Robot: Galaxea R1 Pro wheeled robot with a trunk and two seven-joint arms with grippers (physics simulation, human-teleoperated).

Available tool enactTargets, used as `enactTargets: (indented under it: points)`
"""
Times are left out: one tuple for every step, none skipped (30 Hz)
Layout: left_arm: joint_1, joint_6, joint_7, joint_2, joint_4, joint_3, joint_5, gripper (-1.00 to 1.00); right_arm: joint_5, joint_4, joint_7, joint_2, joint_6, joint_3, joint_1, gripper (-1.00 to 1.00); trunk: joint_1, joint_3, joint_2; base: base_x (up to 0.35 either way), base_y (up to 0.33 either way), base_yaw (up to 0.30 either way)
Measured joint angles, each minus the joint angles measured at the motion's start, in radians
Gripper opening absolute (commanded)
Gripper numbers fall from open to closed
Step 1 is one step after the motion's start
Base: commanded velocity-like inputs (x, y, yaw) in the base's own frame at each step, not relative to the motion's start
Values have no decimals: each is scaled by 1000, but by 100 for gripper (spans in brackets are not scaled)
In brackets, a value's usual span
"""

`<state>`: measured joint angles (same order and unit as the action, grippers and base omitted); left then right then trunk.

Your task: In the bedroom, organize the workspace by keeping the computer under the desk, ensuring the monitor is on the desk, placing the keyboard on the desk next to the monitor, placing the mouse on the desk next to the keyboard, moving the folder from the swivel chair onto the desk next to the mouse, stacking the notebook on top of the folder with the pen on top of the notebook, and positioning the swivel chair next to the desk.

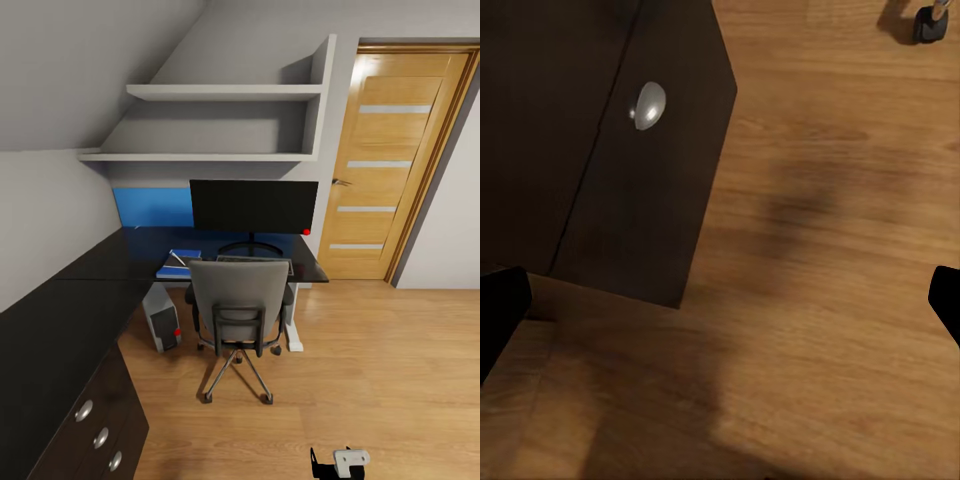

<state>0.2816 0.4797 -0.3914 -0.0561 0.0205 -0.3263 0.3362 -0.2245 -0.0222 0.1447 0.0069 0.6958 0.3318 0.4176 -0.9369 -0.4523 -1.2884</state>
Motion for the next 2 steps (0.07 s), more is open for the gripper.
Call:
enactTargets:
  points:
    - [0,0,0,1,0,0,0,100,0,0,0,0,0,0,0,100,0,0,0,0,0,0]
    - [0,0,1,1,1,-1,-1,100,0,0,0,0,0,0,0,100,0,0,0,0,0,0]
